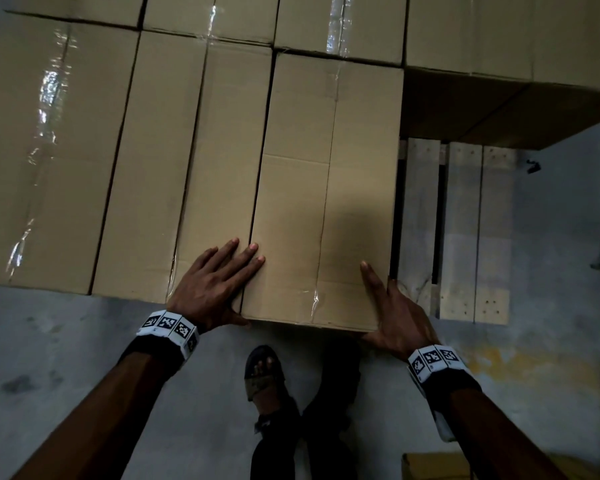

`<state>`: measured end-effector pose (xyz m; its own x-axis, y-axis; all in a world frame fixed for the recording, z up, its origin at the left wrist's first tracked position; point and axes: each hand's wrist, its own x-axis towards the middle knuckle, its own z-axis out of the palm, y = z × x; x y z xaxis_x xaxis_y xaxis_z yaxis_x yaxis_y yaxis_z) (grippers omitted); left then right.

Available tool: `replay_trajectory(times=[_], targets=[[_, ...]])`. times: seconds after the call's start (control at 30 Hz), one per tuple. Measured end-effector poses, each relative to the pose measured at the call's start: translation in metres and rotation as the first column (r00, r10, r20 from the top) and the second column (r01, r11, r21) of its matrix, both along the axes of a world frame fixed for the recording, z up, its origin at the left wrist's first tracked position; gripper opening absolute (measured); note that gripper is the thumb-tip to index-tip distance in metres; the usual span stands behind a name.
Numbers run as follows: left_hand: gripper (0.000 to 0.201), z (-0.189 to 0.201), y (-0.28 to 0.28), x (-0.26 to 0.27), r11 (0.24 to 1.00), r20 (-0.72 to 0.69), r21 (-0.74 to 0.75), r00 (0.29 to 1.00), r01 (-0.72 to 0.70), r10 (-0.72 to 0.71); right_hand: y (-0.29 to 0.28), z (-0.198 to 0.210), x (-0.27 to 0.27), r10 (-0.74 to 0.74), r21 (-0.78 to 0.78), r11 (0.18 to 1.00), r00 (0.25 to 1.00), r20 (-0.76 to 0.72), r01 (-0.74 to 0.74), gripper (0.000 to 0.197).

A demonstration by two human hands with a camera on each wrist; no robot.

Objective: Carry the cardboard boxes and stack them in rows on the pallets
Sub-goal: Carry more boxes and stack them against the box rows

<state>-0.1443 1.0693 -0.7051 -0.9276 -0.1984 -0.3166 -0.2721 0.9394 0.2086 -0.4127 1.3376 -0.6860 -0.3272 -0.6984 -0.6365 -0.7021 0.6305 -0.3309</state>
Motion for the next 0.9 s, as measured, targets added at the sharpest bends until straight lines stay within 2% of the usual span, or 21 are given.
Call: replay_trajectory(times=[0.4,0.53,0.63,0.7,0.8,0.9], targets=[[0.131,0.002,0.000,-0.001,1.000,0.024,-0.014,1.000,-0.007,0.008,0.000,0.001,0.002,-0.015,0.015,1.000,0.999,-0.029,0.016,0.144],[0.130,0.005,0.009,0.000,0.998,0.036,0.020,0.998,-0.058,0.057,-0.002,0.005,0.008,-0.048,0.032,0.998,0.999,-0.024,0.048,0.143],[0.126,0.014,0.021,0.001,0.988,0.067,0.061,0.989,-0.139,0.135,-0.004,0.014,0.012,-0.098,0.028,0.995,0.994,0.039,0.097,0.141],[0.119,0.028,0.030,0.000,0.978,0.131,0.074,0.974,-0.194,0.183,-0.005,0.027,0.013,-0.120,0.051,0.992,0.990,0.070,0.116,0.140],[0.099,0.062,0.042,-0.005,0.967,0.321,0.089,0.926,-0.239,0.199,-0.001,0.054,0.012,-0.118,0.122,0.985,0.993,-0.028,0.121,0.134],[0.079,0.113,0.058,-0.006,0.949,0.363,0.172,0.913,-0.263,0.187,0.005,0.100,0.014,-0.174,0.137,0.974,0.983,-0.058,0.181,0.125]])
